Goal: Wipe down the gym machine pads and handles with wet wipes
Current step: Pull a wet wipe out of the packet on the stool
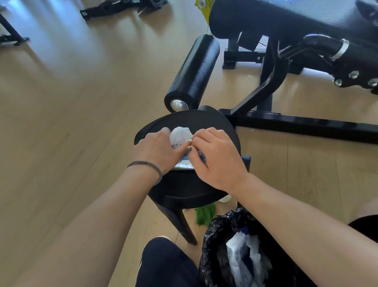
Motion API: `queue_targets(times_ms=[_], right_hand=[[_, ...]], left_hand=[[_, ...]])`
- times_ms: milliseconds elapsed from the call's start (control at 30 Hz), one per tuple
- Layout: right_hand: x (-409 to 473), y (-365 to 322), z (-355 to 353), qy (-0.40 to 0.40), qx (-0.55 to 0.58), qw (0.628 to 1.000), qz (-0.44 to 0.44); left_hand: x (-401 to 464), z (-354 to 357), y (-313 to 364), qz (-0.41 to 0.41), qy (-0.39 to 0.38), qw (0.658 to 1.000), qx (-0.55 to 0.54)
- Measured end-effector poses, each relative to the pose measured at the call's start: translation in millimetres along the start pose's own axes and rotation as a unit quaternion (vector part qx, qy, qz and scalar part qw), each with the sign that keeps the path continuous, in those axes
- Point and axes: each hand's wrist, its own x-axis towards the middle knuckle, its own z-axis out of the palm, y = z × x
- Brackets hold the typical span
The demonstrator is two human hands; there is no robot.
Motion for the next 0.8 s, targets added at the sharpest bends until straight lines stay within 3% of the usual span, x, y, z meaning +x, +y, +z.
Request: queue_targets(times_ms=[133, 267, 367, 433, 533, 633, 700, 800], right_hand=[[1.8, 1.8, -0.2, -0.010, 0.012, 1.000, 0.008], [4.8, -0.2, -2.4, -0.030, 0.064, 0.996, 0.050], [25.9, -10.2, -25.6, -0.137, 0.114, 0.972, 0.155], [50.9, -20.6, -59.7, -0.190, 0.183, 0.928, 0.262], [101.0, -42.6, -119.9, -0.085, 0.345, 0.836, 0.418], [155.4, -71.5, -180.7, -0.051, 0.426, 0.757, 0.492], [188.6, -94.5, -224.9, -0.058, 0.419, 0.753, 0.504], [229.8, -129.5, -289.8, -0.041, 0.371, 0.782, 0.499]], left_hand=[[5.2, -2.8, -0.6, -0.003, -0.022, 1.000, -0.022], [14.2, -18.8, 5.3, -0.037, -0.110, 0.993, -0.026], [19.7, -52.7, 14.9, -0.056, -0.198, 0.976, -0.078], [19.1, -88.1, 26.4, -0.078, -0.226, 0.953, -0.183], [19.9, -152.9, 52.5, -0.094, -0.229, 0.918, -0.311], [13.9, -227.0, 84.9, -0.076, -0.226, 0.897, -0.372], [7.6, -279.6, 102.8, -0.048, -0.216, 0.903, -0.369], [-7.9, -360.6, 124.5, -0.032, -0.219, 0.895, -0.388]])
